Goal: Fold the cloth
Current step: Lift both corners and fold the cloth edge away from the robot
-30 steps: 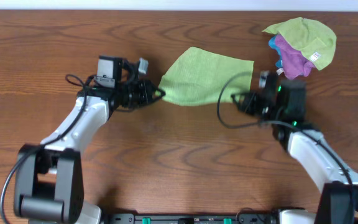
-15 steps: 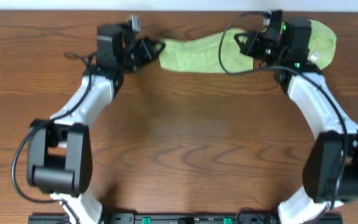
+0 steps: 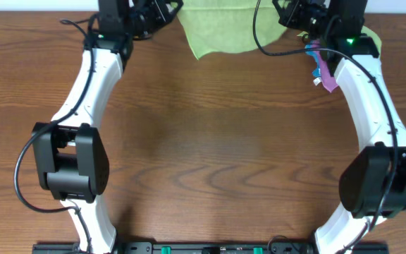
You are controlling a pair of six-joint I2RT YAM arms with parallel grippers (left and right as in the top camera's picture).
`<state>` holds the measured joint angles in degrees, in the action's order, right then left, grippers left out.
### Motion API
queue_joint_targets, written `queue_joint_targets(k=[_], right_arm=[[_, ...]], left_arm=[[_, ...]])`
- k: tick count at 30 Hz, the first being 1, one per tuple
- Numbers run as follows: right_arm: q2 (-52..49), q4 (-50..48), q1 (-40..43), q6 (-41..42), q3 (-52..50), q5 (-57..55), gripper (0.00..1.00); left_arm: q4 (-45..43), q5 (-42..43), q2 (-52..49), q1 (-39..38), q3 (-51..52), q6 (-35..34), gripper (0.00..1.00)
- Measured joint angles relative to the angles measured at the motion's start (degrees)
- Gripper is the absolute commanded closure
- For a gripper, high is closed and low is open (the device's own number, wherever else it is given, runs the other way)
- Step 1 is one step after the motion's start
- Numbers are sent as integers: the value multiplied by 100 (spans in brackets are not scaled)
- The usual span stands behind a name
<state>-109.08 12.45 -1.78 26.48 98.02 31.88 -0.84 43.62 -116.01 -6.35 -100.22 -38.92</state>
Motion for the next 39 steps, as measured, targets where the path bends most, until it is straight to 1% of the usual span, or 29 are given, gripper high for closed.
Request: queue_joint_targets(k=[5, 9, 11, 13, 16, 21, 26, 31, 36, 39], right_arm=[[0, 636, 0, -208, 205, 20, 99], [0, 1473, 0, -503, 245, 44, 99], [0, 1976, 0, -715, 247, 72, 99], [0, 2468, 0, -946, 249, 90, 99], [4, 3121, 0, -1309, 254, 107, 99], [17, 4017, 0, -1851, 254, 111, 99], [74, 4734, -2, -2293, 254, 83, 99], [107, 5066, -2, -2632, 243, 90, 98], [153, 5117, -7, -2780, -90, 90, 99], [175, 5042, -39, -2833, -483, 59, 98]], left_arm=[[282, 422, 0, 105, -184, 90, 94], [1150, 769, 0, 133, -192, 468, 94], [1799, 894, 0, 149, -205, 800, 94], [2634, 979, 0, 155, -212, 1276, 94], [3591, 1005, 2, 160, -214, 1956, 94], [4784, 981, 28, 170, -214, 2872, 94], [5831, 944, 63, 168, -214, 3571, 94], [6378, 841, 68, 168, -214, 4068, 94], [6446, 743, 79, 146, -146, 4269, 94], [6376, 697, 142, 52, 245, 4334, 94]])
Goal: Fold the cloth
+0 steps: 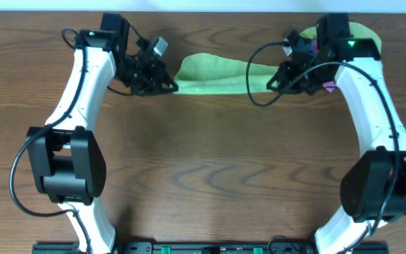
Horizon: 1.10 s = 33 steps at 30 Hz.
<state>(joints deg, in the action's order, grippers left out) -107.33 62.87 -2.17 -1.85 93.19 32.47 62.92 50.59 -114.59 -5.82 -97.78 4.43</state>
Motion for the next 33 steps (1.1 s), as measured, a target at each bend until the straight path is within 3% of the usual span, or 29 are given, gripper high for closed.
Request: queue_joint_targets(k=[9, 16, 21, 33], right_arm=[[719, -592, -105, -26, -1860, -114, 99], [1602, -933, -107, 37, -3182, -238, 99], [1847, -1596, -107, 177, -3342, -450, 99], [1845, -3526, -107, 664, -3340, -1172, 99]], left_arm=[[-597, -42, 26, -636, 1720, -20, 94], [-481, 22, 26, -684, 2063, -31, 94], [-1082, 136, 103, -708, 2081, -332, 94], [-3335, 90, 310, -715, 2094, -1902, 94]])
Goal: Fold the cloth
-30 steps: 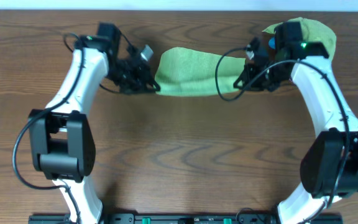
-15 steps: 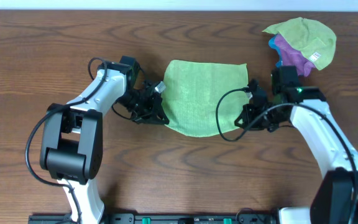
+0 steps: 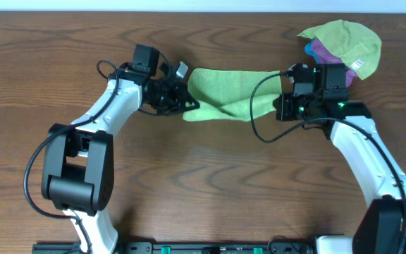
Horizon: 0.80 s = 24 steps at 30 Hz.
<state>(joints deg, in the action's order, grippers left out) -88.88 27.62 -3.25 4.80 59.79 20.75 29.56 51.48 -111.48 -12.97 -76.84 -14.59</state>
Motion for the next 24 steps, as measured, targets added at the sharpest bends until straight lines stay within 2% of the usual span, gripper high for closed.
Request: queue_joint_targets(k=[5, 14, 24], right_arm=[[-323, -603, 0, 114, 2, -162, 99], [-977, -1440, 0, 341, 0, -258, 99], [-1364, -2184, 0, 492, 0, -356, 99]], left_arm=[[-992, -389, 0, 0, 11, -501, 94], [-1799, -1132, 0, 0, 11, -898, 94], [-2688, -1451, -315, 0, 11, -1110, 94]])
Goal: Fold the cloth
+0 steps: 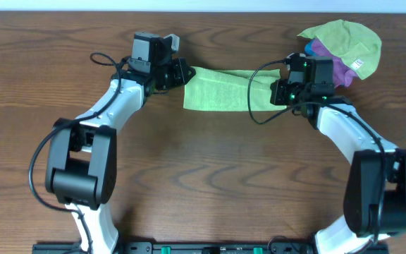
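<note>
A light green cloth (220, 90) lies doubled over on the wooden table, a flat band stretching between my two grippers. At its far left corner is my left gripper (182, 73), which seems shut on the cloth's edge. My right gripper (276, 92) is at the cloth's right end and also appears shut on that edge. The fingertips of both are small and partly hidden by the wrists in the overhead view.
A pile of other cloths sits at the back right corner: a green one (347, 39) on top, a purple one (328, 62) and a bit of blue (309, 48) beneath. The right arm's cable (254, 88) loops over the cloth's right part.
Both grippers have moved from the cloth's near edge back toward the far side of the table. The cloth now lies flatter and narrower, as a doubled band.
Both grippers first held the green cloth up at the table's far edge. Then it hung stretched between them, nearer to me. Then it was lowered onto the table with the grippers at its near edge. Now they are farther back and the cloth lies folded over.
</note>
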You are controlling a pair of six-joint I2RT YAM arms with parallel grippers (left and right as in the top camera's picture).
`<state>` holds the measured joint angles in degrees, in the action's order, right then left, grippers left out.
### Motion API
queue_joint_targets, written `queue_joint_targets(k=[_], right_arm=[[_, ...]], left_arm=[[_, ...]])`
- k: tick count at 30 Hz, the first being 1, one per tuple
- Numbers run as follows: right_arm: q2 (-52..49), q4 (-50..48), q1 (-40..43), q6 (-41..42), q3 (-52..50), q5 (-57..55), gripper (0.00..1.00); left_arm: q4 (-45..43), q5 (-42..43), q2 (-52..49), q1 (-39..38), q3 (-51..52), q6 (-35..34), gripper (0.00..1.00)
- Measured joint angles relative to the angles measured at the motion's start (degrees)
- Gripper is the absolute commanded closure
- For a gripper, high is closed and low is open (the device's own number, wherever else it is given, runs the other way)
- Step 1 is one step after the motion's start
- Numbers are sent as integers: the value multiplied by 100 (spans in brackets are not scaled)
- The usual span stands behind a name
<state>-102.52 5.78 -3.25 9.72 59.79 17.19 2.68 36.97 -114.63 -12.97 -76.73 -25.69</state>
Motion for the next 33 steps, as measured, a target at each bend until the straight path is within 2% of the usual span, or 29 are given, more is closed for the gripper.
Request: queue_joint_targets(k=[11, 20, 23, 24, 26, 28, 31, 33], right_arm=[[-540, -577, -11, 83, 0, -197, 99], [-876, -649, -33, 83, 0, -337, 98], [-879, -651, -33, 118, 0, -380, 82], [-879, -651, -33, 125, 0, -411, 75], [-879, -649, -33, 160, 0, -468, 69], [-879, -649, -33, 192, 0, -522, 64], [-879, -651, -33, 223, 0, -546, 57], [-879, -654, -33, 229, 0, -564, 57]], left_arm=[[-881, -164, -765, 0, 0, -136, 94], [-953, -275, -946, -22, 0, -151, 94], [-931, -358, -966, -35, 0, -151, 92], [-922, -407, -970, -35, 0, -149, 89], [-905, -468, -970, -33, 0, -118, 78], [-903, -507, -973, -31, 0, -101, 75], [-901, -573, -973, -22, 0, -55, 61], [-901, -575, -973, -15, 0, 15, 57]])
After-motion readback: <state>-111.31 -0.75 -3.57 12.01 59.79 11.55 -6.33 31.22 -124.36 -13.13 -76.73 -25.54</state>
